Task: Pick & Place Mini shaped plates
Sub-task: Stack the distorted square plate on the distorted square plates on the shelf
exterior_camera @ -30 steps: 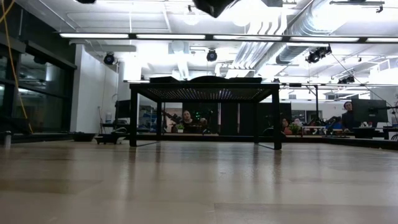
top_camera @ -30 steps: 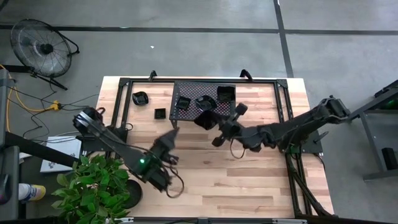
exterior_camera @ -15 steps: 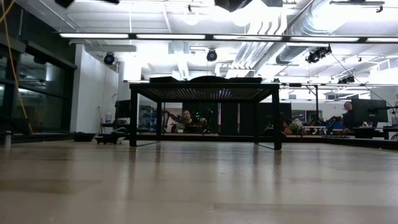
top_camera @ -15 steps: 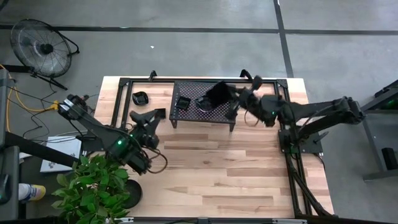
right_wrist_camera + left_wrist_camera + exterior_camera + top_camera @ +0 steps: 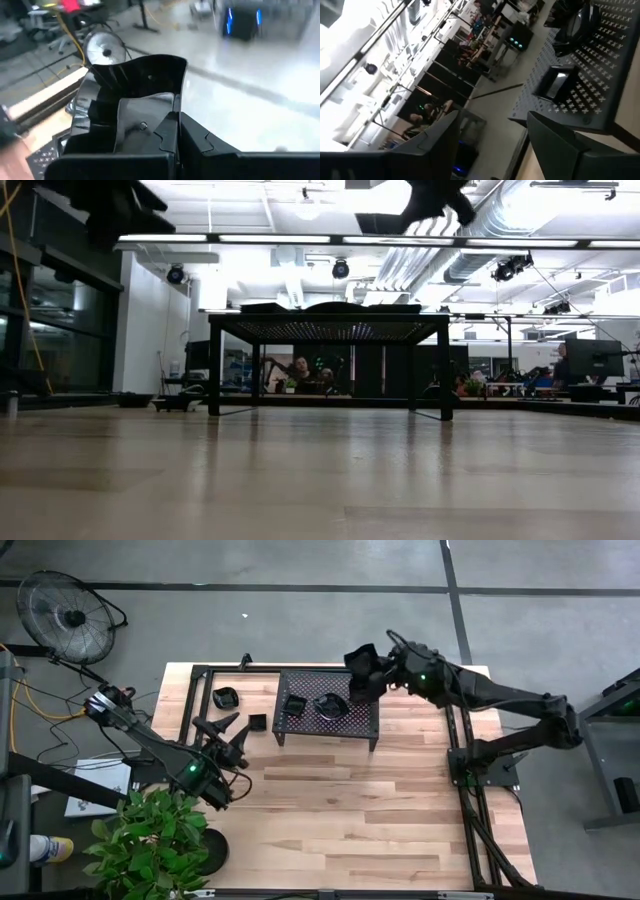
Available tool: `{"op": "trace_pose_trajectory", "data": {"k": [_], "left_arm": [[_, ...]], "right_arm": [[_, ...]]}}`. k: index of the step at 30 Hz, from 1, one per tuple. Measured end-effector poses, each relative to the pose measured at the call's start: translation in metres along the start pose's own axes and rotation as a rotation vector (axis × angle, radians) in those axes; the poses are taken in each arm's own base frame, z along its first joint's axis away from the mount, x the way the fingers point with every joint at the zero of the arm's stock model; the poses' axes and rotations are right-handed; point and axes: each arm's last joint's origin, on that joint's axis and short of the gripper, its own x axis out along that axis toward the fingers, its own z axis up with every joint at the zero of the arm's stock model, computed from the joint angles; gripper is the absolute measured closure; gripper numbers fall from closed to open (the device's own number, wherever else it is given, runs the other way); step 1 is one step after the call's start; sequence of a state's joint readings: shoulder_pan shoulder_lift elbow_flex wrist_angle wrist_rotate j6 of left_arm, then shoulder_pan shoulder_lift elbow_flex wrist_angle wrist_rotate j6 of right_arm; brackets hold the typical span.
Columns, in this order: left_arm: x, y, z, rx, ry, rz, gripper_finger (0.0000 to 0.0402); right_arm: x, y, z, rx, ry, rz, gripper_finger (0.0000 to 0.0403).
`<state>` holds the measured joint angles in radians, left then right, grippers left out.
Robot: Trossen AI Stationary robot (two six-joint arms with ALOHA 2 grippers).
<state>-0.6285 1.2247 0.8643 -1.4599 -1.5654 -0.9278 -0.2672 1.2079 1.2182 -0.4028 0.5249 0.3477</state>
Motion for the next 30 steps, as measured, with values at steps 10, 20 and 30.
{"op": "trace_pose_trajectory", "data": {"k": [10, 20, 30], "left_arm": [[0.000, -0.020, -0.019, -0.025, 0.028, -0.022, 0.0176], [0.000, -0.023, -0.022, -0.002, 0.116, -0.095, 0.0176], [-0.001, -0.024, -0.024, 0.009, 0.173, -0.140, 0.0176]], "right_arm": [[0.018, -0.015, -0.022, 0.373, 0.211, -0.116, 0.0403], [0.055, 0.002, -0.051, 0.443, 0.332, -0.181, 0.0403], [0.052, 0.005, -0.065, 0.451, 0.340, -0.315, 0.0403]]}}
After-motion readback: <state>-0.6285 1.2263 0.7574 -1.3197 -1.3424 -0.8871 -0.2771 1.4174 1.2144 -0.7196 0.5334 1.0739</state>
